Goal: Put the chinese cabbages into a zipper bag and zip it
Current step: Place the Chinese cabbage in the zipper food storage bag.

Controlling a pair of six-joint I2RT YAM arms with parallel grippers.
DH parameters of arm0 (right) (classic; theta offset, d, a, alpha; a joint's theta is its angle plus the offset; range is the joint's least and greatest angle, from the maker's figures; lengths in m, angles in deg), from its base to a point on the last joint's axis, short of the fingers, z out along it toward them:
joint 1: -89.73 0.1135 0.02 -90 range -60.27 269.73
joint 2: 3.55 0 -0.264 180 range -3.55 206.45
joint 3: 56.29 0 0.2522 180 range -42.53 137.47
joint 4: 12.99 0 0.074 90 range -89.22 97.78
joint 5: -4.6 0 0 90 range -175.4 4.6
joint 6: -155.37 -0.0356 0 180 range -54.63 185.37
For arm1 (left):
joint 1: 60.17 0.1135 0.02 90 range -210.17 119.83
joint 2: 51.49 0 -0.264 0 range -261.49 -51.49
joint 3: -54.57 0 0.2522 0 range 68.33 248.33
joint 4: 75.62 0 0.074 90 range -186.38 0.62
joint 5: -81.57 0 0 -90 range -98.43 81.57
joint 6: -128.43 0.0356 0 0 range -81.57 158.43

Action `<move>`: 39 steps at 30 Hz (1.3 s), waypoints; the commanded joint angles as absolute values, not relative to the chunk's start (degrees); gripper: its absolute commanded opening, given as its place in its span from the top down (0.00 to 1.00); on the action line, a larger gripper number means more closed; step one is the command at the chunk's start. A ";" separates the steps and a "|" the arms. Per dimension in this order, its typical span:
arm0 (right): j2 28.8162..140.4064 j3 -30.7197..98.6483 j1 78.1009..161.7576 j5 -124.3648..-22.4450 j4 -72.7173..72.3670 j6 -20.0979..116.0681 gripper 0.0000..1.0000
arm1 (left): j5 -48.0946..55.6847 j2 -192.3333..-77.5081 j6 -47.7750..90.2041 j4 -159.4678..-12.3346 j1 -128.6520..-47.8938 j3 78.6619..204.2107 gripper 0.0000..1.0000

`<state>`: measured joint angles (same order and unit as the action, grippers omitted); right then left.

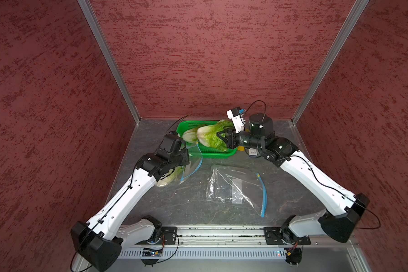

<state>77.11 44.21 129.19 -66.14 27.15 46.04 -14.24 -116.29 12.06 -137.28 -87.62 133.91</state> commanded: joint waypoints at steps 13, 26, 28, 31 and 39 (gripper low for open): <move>74.15 43.34 134.17 -62.72 32.92 48.95 1.00 | -13.80 -114.86 10.31 -136.67 -87.73 134.17 1.00; 73.66 40.51 136.27 -60.36 31.52 50.04 1.00 | -12.45 -114.07 9.91 -135.79 -87.33 134.40 1.00; 74.68 40.44 136.79 -60.19 31.32 50.22 1.00 | -12.38 -113.90 9.78 -135.79 -87.23 134.51 1.00; 75.45 39.76 136.85 -64.06 33.74 52.26 1.00 | -12.41 -113.42 9.63 -135.88 -86.81 134.68 1.00; 78.03 44.36 139.41 -66.24 37.38 56.71 1.00 | -9.52 -112.13 10.73 -135.84 -86.67 135.61 1.00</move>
<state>77.72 40.76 138.04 -64.98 37.97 54.06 -11.16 -113.49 10.23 -137.26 -86.85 134.02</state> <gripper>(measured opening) 0.071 0.047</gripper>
